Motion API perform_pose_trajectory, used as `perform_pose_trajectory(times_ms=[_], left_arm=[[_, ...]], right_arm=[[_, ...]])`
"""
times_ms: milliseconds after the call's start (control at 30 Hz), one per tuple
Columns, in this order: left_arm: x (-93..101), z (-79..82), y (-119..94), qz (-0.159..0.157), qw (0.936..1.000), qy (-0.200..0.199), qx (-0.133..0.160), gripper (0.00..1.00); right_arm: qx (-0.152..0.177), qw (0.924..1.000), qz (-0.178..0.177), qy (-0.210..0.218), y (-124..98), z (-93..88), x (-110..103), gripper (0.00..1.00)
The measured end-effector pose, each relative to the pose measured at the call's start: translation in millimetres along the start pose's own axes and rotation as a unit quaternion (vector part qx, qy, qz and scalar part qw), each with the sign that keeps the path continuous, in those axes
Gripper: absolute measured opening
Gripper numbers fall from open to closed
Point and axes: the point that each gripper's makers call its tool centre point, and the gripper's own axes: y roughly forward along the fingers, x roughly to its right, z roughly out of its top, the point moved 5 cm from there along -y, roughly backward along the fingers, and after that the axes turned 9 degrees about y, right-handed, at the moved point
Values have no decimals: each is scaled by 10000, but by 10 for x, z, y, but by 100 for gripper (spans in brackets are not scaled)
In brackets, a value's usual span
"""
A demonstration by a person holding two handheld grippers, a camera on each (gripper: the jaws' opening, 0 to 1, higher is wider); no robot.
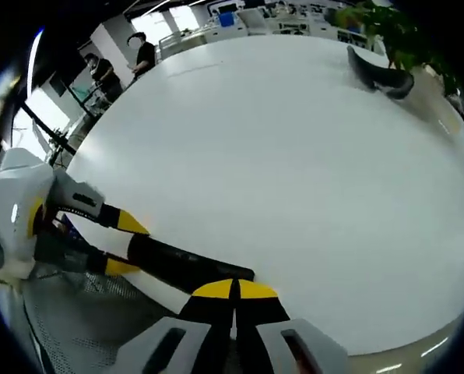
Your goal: Press the specified remote control buttons in sequence, fully releasing each button before pressing the next.
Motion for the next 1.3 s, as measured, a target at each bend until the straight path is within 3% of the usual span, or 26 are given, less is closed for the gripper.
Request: perform_pose_trajectory(times_ms=[67,100,267,400,633,733,833,867,1033,1133,1300], left_arm=[[6,5,0,13,10000,-30,-25,23],[9,6,-2,17,10000,-25,-36,23],[9,5,-2,-1,10000,-1,-57,23],[26,-27,-11,78,9998,-131,147,23],[38,-67,-10,232,9967,-347,700,24],[42,-90,-3,361,9905,-539,1209,24],[54,-123,0,497,9815,-683,1718,24],[56,-134,11,563,9758,-778,1963,25],[58,-132,16,589,9765,-693,1955,25],[50,-131,28,603,9731,-594,2141,25],[47,-129,33,596,9718,-598,2202,25]], right_arm=[[-275,9996,-38,50,26,-67,5,0],[-130,9999,-31,27,33,-33,-6,0],[-120,9992,-86,-381,32,-43,-19,0],[-63,9992,-99,-375,27,-55,-16,0],[-72,9999,99,-7,20,-37,22,0],[-46,9999,104,3,19,-42,6,0],[-19,9999,33,-119,23,-46,-14,0],[-10,9999,13,-159,24,-45,-16,0],[-12,9999,37,-154,21,-38,1,0],[-2,9999,38,-152,22,-38,3,0],[-11,10000,59,37,17,-30,12,0]])
